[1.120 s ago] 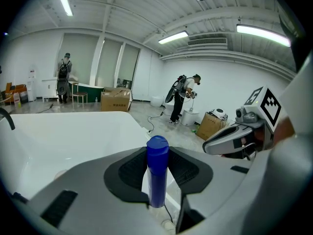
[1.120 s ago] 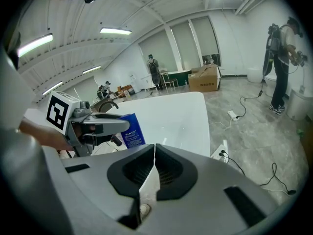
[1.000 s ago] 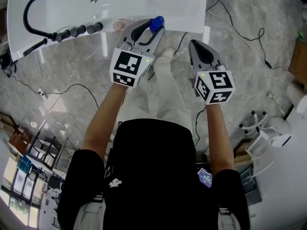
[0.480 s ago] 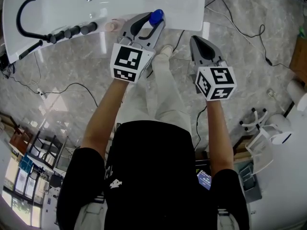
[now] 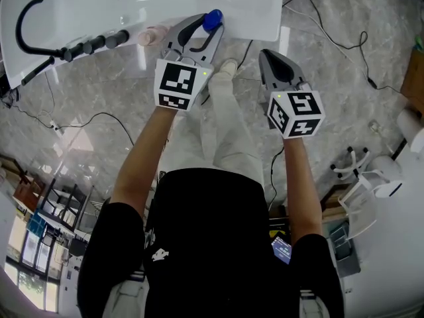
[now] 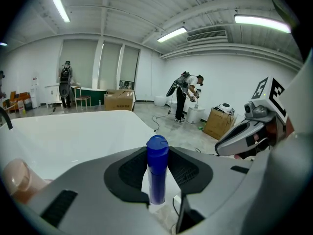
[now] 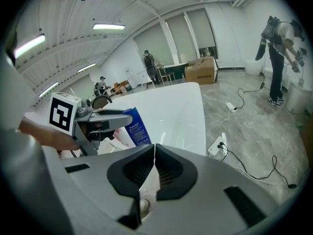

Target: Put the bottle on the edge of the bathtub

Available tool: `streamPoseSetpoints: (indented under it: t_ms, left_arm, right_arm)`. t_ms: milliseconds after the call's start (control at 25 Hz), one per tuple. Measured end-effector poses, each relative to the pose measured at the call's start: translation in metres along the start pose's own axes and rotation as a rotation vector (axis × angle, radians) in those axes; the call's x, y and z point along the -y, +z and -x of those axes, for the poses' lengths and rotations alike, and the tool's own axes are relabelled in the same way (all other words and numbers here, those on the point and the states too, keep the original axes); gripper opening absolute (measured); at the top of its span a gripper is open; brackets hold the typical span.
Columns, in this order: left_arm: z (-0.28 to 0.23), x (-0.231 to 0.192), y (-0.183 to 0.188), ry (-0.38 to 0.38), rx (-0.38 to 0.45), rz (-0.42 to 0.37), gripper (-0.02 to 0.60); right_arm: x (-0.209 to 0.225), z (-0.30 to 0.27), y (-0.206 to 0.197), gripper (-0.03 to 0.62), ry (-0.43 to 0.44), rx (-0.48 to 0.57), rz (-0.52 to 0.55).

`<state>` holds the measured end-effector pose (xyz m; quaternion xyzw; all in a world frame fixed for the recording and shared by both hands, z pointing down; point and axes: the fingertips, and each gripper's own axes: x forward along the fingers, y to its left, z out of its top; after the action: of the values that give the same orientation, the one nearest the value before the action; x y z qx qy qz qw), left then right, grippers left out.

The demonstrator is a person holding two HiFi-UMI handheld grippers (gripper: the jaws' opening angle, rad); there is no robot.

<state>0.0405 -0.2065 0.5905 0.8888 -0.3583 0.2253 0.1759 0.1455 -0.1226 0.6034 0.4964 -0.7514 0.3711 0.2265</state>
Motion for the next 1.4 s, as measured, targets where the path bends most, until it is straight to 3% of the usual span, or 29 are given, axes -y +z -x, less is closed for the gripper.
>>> streamPoseSetpoints:
  t_ms: [640, 1400]
  left_arm:
    - [-0.011, 0.007, -0.003, 0.009, 0.028, 0.005, 0.144]
    - [-0.008, 0.023, -0.006, -0.014, 0.039, -0.089, 0.144]
  right_arm:
    - [-0.004, -0.009, -0.022, 0.025, 0.029, -0.036, -0.034]
    - [-0.005, -0.005, -0.030, 0.025, 0.018, -0.037, -0.051]
